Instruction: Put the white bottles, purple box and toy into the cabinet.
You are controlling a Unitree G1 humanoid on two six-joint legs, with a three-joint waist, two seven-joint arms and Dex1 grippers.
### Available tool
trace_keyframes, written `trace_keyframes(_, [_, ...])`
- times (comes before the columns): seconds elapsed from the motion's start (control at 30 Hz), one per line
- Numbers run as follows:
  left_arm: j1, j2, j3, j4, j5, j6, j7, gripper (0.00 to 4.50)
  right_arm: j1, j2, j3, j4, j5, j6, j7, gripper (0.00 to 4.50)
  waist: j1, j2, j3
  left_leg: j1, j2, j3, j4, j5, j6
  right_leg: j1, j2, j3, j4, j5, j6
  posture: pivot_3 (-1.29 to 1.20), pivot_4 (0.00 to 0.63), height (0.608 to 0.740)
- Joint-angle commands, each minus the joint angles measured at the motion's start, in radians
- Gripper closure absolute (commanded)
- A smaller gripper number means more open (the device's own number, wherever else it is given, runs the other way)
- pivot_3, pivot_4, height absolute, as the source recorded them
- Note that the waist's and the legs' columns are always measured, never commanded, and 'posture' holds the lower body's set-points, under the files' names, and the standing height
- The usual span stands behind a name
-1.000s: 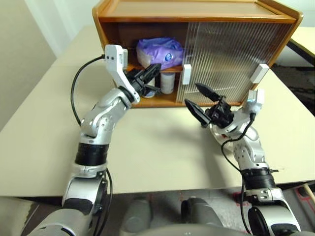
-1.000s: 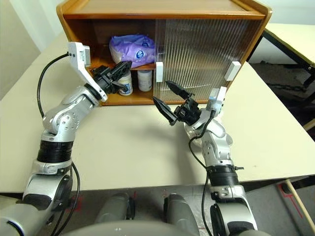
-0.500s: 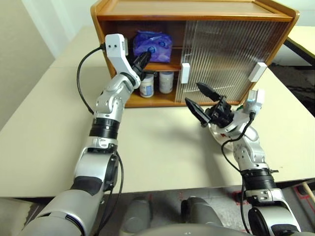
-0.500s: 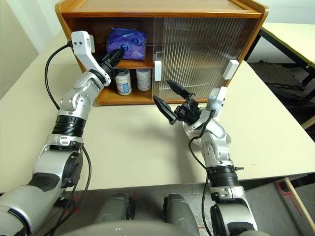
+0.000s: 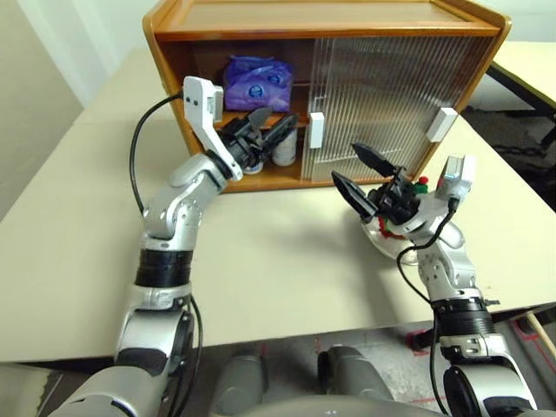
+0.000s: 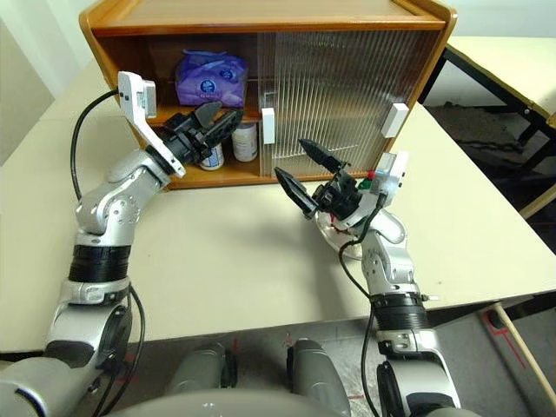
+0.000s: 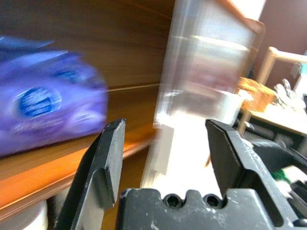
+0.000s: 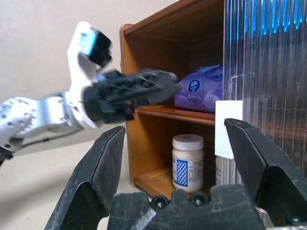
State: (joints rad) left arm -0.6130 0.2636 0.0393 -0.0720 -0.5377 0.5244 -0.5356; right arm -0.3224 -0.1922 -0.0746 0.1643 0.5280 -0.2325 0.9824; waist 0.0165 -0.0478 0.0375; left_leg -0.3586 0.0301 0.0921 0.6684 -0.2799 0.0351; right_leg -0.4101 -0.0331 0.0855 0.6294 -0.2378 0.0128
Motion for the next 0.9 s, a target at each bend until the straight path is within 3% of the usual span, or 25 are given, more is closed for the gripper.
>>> trace_keyframes(0.03, [0.014,0.027,-0.071,-0.054,0.026,0.023,-0.049,2.36,-0.005,-0.011,-0.017,0.022,0.008,-0.004,0.009,0.0,0.0,0.0,0.0,0.0,0.0,0.0,0.0,0.0,0.0,0.001,0.0,0.0,0.0,0.0,0.0,0.11,0.0,0.74])
trace_keyframes(0.2, [-0.017,-0.031,-0.142,-0.007,0.056,0.001,-0.07,4.24,0.001,-0.01,-0.018,0.015,0.004,-0.007,0.01,0.0,0.0,0.0,0.0,0.002,-0.001,0.0,0.001,0.0,0.001,0.002,0.0,0.0,0.0,0.0,0.0,0.1,0.0,0.74])
trace_keyframes(0.23, [-0.029,-0.048,-0.158,0.008,0.066,-0.006,-0.074,4.45,0.004,-0.009,-0.018,0.012,0.004,-0.008,0.009,0.0,0.0,0.0,0.0,0.002,-0.001,0.0,0.001,0.0,0.001,0.002,0.0,0.0,0.0,0.0,0.0,0.09,0.0,0.74])
trace_keyframes(0.5, [-0.123,-0.169,-0.234,0.197,0.174,-0.034,-0.034,4.45,0.02,-0.014,-0.031,0.003,0.002,-0.021,0.007,0.0,-0.01,0.001,0.0,0.002,-0.001,0.001,0.001,0.001,0.001,0.002,0.001,0.002,0.0,0.0,0.0,0.06,0.0,0.74])
trace_keyframes(0.9, [-0.19,-0.204,-0.261,0.338,0.421,-0.087,0.167,4.45,0.053,-0.011,-0.022,-0.04,-0.005,-0.019,-0.018,0.0,-0.03,0.001,0.0,0.002,-0.001,0.0,0.001,0.001,0.001,0.002,0.001,0.002,0.0,-0.001,0.001,0.02,0.0,0.74])
